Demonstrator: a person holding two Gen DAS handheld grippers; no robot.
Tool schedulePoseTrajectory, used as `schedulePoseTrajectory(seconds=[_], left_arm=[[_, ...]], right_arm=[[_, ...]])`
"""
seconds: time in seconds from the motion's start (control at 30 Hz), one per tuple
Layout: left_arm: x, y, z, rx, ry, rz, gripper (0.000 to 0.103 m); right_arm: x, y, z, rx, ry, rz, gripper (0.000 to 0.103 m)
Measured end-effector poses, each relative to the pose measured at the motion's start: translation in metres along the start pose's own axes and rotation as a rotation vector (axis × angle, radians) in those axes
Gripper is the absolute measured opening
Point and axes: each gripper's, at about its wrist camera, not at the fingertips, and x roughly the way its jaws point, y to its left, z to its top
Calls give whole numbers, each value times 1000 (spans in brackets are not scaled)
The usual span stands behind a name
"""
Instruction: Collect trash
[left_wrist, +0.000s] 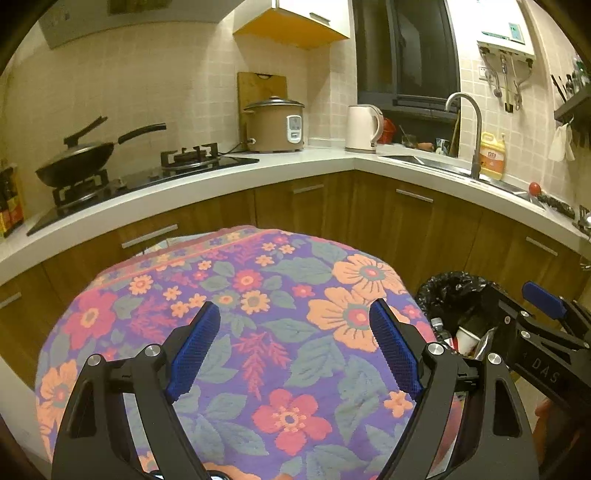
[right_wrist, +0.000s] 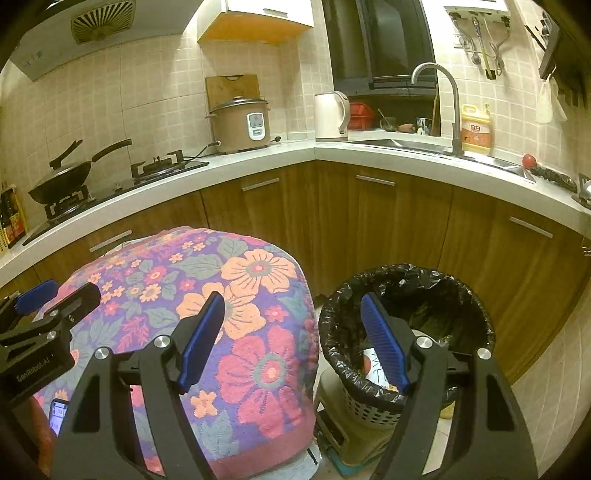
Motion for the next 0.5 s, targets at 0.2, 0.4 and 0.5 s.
schedulePoseTrajectory(seconds=[0.2,0.4,0.5], left_arm=[[-3,4,-1,-20,-22,22,82],[-6,4,0,-25,-28,14,82],[-7,4,1,-27,-27,9,82]], right_arm=[[-7,6,1,-34,-29,-25,72],[-7,8,2,-43,-29,-27,72],[-9,10,3,-50,-34,-29,72]])
